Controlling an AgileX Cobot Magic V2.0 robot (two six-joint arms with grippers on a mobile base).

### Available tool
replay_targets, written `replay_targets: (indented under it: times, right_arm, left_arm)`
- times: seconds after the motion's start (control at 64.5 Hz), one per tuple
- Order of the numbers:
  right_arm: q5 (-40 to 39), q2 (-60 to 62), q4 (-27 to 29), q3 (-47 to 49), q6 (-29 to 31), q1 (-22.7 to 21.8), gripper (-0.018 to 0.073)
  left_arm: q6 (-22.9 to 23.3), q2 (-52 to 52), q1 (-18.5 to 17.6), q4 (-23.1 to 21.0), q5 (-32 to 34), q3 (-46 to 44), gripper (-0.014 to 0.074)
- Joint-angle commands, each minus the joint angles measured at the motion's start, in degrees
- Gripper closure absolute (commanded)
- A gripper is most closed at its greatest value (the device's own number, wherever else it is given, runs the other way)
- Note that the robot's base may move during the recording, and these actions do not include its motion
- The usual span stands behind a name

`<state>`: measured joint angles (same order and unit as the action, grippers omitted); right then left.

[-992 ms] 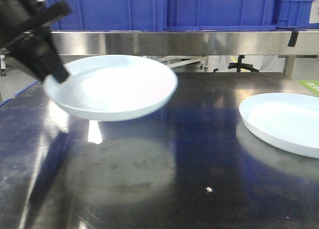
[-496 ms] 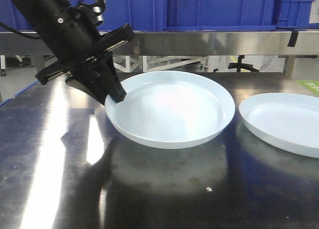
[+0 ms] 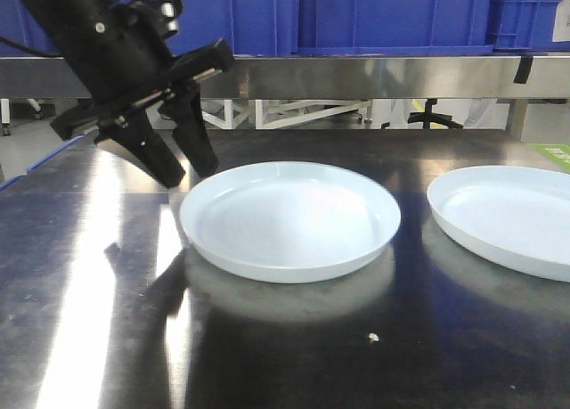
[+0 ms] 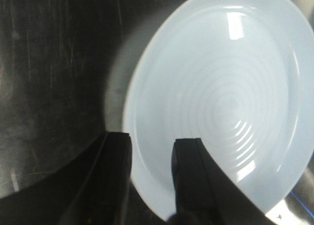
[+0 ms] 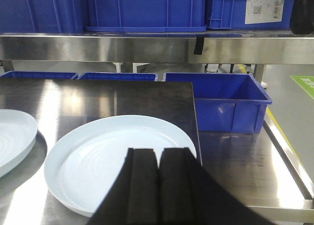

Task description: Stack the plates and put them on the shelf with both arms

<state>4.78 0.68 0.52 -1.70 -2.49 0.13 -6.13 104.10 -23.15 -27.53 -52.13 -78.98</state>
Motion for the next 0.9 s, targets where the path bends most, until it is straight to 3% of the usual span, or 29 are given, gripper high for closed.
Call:
replay_targets:
  times: [0.0, 0.171, 0.357, 0.481, 0.605, 0.884]
  right_arm:
    - [-5.3, 0.9, 0.0, 0.0, 0.3, -0.1, 0.0511]
    - [-5.3, 0.9, 0.0, 0.0, 0.3, -0.1, 0.0511]
    - [-5.3, 0.9, 0.0, 0.0, 0.3, -0.1, 0.0511]
    - [-5.3, 0.9, 0.0, 0.0, 0.3, -0.1, 0.0511]
    - [-5.3, 0.9, 0.0, 0.0, 0.3, -0.1, 0.0511]
    - [-5.3, 0.9, 0.0, 0.0, 0.3, -0.1, 0.0511]
  left_arm:
    - [0.4, -5.5, -1.0, 1.4, 0.9, -0.9, 0.0286]
    - [0.4, -13.4, -3.7, 10.0, 9.5, 5.5, 0.0287]
    - [0.4, -24.2, -5.2, 13.9, 31.0, 18.8, 0.0302]
    - [-0.1, -31.7, -5.2, 15.5, 44.5, 27.9, 0.0375]
    - [-0.3, -39.5, -5.1, 18.4, 54.8, 36.8, 0.0512]
    - [-3.2, -54.9, -4.8, 19.1, 61.8, 51.2, 0.0514]
